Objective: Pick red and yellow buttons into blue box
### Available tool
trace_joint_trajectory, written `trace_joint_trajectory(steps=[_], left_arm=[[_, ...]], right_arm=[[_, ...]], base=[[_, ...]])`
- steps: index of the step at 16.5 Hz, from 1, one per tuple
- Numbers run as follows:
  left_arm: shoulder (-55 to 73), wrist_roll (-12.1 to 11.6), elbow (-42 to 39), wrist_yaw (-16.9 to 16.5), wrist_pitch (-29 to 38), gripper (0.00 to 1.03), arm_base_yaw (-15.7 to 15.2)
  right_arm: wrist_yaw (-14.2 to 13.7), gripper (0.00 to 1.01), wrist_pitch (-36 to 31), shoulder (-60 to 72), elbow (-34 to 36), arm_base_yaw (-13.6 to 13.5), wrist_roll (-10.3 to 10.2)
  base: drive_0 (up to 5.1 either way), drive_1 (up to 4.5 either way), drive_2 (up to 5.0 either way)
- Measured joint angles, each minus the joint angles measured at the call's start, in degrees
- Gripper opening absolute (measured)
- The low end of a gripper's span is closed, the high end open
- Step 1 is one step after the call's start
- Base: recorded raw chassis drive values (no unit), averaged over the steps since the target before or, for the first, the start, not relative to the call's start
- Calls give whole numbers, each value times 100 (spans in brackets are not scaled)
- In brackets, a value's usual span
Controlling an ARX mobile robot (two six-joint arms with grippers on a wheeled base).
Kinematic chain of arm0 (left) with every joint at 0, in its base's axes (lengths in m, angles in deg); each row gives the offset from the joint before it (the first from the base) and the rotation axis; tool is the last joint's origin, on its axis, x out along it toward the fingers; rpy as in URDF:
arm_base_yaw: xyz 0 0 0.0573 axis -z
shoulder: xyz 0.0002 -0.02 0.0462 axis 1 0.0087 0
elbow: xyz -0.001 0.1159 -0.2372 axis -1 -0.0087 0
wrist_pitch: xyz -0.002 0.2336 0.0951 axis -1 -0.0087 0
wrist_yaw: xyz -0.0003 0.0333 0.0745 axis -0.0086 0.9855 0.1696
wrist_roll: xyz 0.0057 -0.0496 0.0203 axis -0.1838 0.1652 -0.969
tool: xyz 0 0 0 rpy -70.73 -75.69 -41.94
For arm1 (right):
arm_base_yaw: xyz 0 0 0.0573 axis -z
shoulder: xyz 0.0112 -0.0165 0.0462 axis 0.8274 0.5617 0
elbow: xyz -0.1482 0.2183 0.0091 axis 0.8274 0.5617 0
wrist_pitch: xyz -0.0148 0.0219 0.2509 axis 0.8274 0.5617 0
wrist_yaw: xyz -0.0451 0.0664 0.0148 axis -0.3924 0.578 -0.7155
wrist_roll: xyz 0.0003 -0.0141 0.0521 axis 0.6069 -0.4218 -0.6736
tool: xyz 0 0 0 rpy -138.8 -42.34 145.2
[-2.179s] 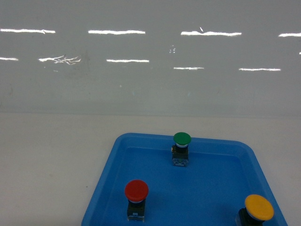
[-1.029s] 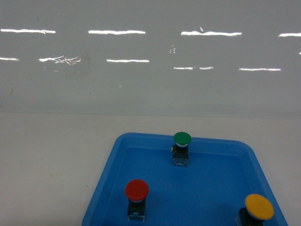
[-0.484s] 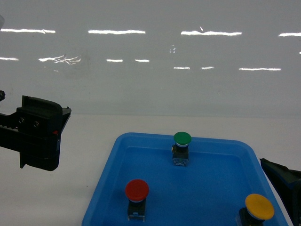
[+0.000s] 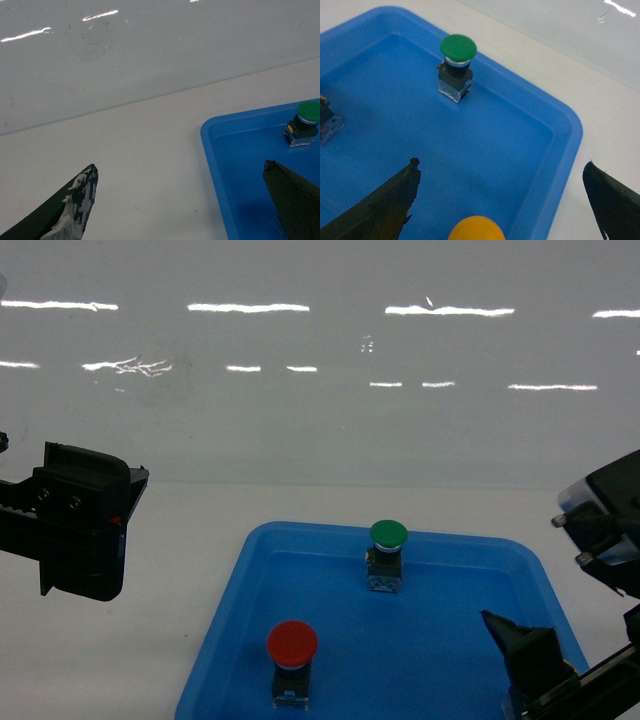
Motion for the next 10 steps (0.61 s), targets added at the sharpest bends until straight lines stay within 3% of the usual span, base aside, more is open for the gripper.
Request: trace_joint_trajectory(steps=[4,8,10], left_arm=[[0,0,0,0,0,98,0],[0,0,0,0,0,98,0],[0,0,0,0,-2,98,0]], right_arm=[[157,98,463,581,-402,68,144],[28,98,334,1259,-529,-22,411],[-31,98,282,1521,-533,-57,420]], base=[[0,0,0],[0,0,0],[0,0,0]])
